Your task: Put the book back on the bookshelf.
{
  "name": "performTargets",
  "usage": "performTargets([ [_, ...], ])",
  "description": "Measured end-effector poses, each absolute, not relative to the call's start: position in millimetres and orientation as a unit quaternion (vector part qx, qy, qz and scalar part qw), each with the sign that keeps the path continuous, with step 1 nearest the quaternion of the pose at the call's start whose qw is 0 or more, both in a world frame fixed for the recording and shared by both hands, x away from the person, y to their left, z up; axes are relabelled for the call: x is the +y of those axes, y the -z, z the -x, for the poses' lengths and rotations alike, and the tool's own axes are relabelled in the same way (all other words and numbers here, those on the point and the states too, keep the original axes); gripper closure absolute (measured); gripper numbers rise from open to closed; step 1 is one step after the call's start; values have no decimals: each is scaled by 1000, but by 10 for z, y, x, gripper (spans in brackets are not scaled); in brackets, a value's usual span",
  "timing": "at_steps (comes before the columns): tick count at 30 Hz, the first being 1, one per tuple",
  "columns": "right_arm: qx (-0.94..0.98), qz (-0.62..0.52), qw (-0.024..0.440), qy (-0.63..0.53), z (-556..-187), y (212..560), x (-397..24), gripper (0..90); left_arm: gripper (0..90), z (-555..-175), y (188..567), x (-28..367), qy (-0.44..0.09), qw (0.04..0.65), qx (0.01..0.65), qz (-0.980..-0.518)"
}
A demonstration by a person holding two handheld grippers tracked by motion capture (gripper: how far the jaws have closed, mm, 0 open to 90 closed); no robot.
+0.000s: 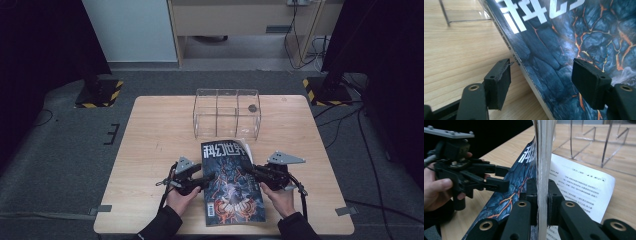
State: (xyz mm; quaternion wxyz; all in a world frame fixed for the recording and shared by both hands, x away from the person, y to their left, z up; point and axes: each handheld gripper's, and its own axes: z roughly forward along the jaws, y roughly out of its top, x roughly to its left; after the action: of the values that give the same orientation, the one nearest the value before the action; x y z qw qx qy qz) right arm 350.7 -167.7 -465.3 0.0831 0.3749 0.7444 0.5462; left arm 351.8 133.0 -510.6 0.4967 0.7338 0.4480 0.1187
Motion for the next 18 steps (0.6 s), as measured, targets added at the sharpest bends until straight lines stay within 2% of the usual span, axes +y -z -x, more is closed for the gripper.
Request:
performTargets([
  [11, 750, -357, 89, -550, -3485, 4646, -1673, 837, 281, -3584, 5162, 1254, -88, 507, 431, -741],
  [18, 749, -369, 81, -545, -3523, 4710, -1705, 837, 322, -3581, 5164, 1252, -77, 497, 437, -745],
])
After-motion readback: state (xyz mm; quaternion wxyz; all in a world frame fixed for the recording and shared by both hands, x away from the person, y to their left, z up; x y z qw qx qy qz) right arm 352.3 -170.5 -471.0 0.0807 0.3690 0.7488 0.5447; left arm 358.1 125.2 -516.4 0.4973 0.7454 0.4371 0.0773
